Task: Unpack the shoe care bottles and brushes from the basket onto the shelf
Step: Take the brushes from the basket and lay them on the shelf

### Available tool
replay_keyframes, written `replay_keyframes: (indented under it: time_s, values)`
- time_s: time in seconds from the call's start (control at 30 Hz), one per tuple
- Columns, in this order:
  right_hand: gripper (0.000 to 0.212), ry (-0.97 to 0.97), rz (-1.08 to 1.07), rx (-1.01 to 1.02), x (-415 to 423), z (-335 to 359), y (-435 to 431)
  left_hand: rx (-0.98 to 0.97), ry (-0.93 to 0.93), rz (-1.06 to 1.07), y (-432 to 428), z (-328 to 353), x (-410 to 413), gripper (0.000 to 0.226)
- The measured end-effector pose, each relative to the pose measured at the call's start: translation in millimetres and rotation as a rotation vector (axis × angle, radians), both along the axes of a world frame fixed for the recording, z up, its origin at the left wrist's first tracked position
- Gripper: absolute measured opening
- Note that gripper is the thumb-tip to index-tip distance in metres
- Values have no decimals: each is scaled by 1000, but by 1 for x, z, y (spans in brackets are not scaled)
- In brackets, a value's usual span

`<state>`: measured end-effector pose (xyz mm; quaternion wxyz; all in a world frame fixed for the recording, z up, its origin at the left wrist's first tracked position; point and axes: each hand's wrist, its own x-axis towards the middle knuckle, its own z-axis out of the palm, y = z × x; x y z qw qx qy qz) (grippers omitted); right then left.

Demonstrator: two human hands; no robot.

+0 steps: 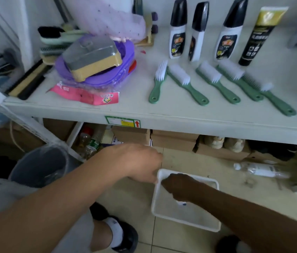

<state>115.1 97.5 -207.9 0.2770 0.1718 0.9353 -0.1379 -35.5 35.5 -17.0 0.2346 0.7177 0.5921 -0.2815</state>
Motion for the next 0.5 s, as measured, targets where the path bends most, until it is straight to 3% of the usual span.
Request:
replay_keyframes:
  time_s: [0.1, 0.23, 0.33, 0.5]
  values:
    - [16, 105, -29, -88, 3, 114, 20, -73, 69, 23, -6, 8, -5, 62]
    - [10, 379, -338, -224, 30, 233, 40, -24, 17, 91, -8, 26, -8, 57]
    - [10, 611, -636, -432, 49, 270, 56, 104, -21, 162, -9, 27, -16, 34]
    - [12, 951, -1050, -895, 49, 271, 82, 82, 9, 258, -14, 33, -22, 29]
